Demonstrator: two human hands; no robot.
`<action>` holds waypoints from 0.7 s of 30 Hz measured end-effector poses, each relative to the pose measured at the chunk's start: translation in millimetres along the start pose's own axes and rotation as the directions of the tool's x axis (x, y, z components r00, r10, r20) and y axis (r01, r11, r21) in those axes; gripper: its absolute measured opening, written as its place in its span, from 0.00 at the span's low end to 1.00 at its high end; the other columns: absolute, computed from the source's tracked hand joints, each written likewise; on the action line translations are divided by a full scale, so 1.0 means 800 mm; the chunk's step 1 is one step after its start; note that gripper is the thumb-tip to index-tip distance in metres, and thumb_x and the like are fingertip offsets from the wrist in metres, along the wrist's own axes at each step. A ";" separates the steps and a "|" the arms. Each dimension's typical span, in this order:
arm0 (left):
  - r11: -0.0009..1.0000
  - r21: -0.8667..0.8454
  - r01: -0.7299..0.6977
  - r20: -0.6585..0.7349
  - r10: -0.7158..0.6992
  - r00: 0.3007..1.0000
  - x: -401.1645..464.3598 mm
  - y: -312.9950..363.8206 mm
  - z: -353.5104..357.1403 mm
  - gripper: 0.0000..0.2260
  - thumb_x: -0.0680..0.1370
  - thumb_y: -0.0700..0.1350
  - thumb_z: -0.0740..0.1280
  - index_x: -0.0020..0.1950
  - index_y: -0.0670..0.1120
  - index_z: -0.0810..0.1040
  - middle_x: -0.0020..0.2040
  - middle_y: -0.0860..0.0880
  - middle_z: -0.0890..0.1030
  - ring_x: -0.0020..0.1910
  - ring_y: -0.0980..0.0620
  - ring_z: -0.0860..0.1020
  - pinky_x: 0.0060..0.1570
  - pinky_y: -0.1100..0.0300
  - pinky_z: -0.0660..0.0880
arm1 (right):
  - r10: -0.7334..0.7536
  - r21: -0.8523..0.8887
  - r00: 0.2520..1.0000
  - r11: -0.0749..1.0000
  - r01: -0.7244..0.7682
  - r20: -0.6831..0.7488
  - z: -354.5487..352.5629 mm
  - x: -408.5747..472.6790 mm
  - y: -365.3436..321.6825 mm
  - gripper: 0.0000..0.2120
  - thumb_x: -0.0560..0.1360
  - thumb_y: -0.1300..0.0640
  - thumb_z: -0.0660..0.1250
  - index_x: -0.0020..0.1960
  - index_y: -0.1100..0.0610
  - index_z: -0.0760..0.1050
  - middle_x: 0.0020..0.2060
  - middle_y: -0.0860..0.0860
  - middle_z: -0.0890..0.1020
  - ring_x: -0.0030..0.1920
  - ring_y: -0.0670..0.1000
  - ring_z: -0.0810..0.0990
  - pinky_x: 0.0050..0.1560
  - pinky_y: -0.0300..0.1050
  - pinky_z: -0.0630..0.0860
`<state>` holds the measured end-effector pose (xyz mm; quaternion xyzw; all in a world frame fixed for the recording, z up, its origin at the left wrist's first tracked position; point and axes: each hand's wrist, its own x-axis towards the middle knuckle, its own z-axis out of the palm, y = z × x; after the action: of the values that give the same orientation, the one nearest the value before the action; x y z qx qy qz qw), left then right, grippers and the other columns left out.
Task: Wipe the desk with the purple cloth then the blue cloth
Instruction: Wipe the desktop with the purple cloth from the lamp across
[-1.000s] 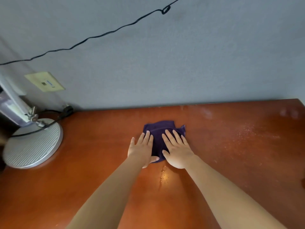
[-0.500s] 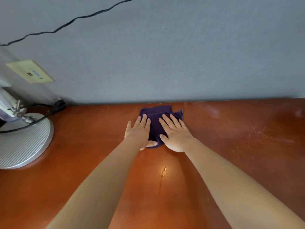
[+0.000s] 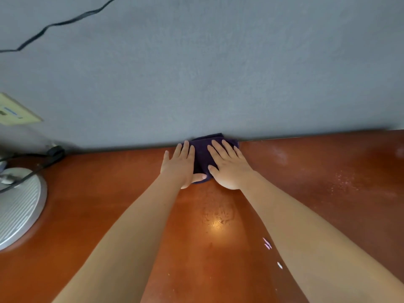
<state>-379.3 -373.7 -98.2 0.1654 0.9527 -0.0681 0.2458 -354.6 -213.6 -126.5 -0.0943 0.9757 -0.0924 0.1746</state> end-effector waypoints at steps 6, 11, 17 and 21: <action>0.998 -0.005 -0.064 0.016 0.064 0.998 -0.034 0.017 0.016 0.41 0.78 0.65 0.55 0.78 0.44 0.38 0.78 0.46 0.36 0.77 0.47 0.38 0.75 0.42 0.45 | 0.050 0.016 0.999 0.999 -0.050 0.006 0.019 -0.048 -0.006 0.29 0.83 0.45 0.44 0.78 0.52 0.36 0.77 0.48 0.36 0.76 0.50 0.34 0.76 0.52 0.37; 0.991 0.025 -0.135 0.032 0.134 0.990 -0.064 0.025 0.032 0.40 0.79 0.65 0.54 0.78 0.45 0.37 0.78 0.47 0.35 0.77 0.48 0.37 0.75 0.41 0.44 | 0.044 -0.003 0.999 0.999 -0.044 0.026 0.031 -0.089 0.000 0.29 0.83 0.43 0.43 0.78 0.50 0.35 0.77 0.46 0.35 0.76 0.49 0.33 0.76 0.51 0.37; 0.986 0.059 -0.159 0.043 0.156 0.987 -0.063 0.022 0.031 0.41 0.78 0.66 0.54 0.78 0.46 0.36 0.77 0.48 0.34 0.77 0.49 0.36 0.75 0.42 0.42 | 0.004 -0.026 1.000 1.000 -0.004 -0.006 0.032 -0.095 0.015 0.29 0.82 0.41 0.43 0.78 0.48 0.37 0.77 0.45 0.38 0.76 0.48 0.35 0.76 0.52 0.39; 0.984 0.064 -0.166 0.027 0.164 0.986 -0.043 0.022 0.022 0.42 0.77 0.67 0.54 0.78 0.47 0.36 0.78 0.48 0.34 0.77 0.49 0.36 0.75 0.42 0.42 | 0.006 -0.035 0.999 0.999 -0.007 -0.049 0.028 -0.080 0.026 0.29 0.82 0.41 0.43 0.78 0.49 0.36 0.77 0.48 0.36 0.76 0.49 0.35 0.76 0.52 0.39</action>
<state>-336.8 -370.4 -97.3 0.2510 0.9302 -0.0808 0.2552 -290.6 -182.9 -130.6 -0.0919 0.9815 -0.0772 0.1492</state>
